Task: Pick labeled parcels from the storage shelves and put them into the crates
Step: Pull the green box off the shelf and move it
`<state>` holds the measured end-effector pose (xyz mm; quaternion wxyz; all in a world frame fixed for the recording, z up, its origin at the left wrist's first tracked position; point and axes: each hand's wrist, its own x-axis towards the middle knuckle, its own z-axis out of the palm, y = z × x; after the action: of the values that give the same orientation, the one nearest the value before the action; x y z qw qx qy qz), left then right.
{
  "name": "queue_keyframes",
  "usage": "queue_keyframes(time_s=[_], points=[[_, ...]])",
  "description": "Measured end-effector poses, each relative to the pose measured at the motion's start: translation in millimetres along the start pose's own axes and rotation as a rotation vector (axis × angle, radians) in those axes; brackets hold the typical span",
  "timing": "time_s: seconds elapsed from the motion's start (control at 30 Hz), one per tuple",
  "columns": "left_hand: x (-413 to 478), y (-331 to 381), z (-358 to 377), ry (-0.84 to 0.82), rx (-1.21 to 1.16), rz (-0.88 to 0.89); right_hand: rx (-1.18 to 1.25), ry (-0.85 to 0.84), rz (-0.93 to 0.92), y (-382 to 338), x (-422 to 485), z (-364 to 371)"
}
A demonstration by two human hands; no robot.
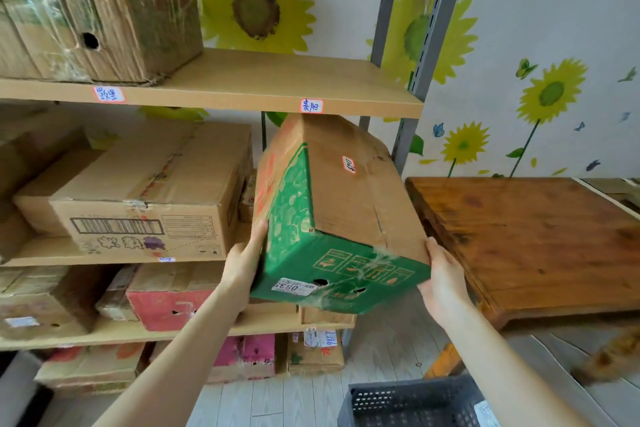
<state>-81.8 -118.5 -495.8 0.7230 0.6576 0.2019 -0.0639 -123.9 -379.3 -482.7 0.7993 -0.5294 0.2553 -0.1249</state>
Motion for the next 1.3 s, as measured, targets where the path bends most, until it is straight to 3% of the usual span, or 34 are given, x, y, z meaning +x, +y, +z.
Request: queue_keyframes(time_s=[0.13, 0.23, 0.33, 0.43, 0.57, 0.7, 0.8, 0.97, 1.13, 1.2, 1.3], points=[[-14.7, 12.1, -9.0, 0.048, 0.015, 0.228, 0.032, -0.015, 0.261, 31.9, 15.9, -6.2], [-22.8, 23.9, -5.2, -0.011, -0.053, 0.203, -0.026, -0.041, 0.385, 53.5, 18.4, -4.9], [-29.0, 27.0, 0.1, -0.057, -0.147, 0.145, -0.205, -0.050, 0.366, 52.8, 9.3, 1.7], [-32.3, 25.8, 11.5, -0.078, -0.137, 0.133, -0.350, -0.062, 0.234, 37.9, 7.2, 9.5], [-41.4, 23.6, 33.5, -0.114, 0.030, 0.181, -0.149, -0.223, 0.218, 3.2, 9.5, 19.8], [-50.7, 28.3, 39.9, -0.135, 0.072, 0.232, -0.272, -0.392, 0.209, -9.4, 22.6, 7.7], [-59.9, 33.7, 42.3, -0.194, 0.071, 0.275, -0.259, -0.435, 0.178, -17.3, 16.0, 3.8], [-75.7, 31.6, 44.7, -0.251, 0.162, 0.437, 0.032, -0.471, 0.264, -5.1, 23.3, -11.3], [-65.4, 20.9, 34.5, -0.193, 0.493, 0.677, 0.130, -0.422, 0.336, 10.8, 25.5, -14.2], [-56.2, 14.0, 29.8, -0.121, 0.444, 0.712, 0.128, -0.428, 0.329, 10.4, 26.3, -12.4], [-39.6, 8.3, 21.0, 0.131, 0.362, 0.633, 0.106, -0.441, 0.327, 8.2, 25.6, -8.3]])
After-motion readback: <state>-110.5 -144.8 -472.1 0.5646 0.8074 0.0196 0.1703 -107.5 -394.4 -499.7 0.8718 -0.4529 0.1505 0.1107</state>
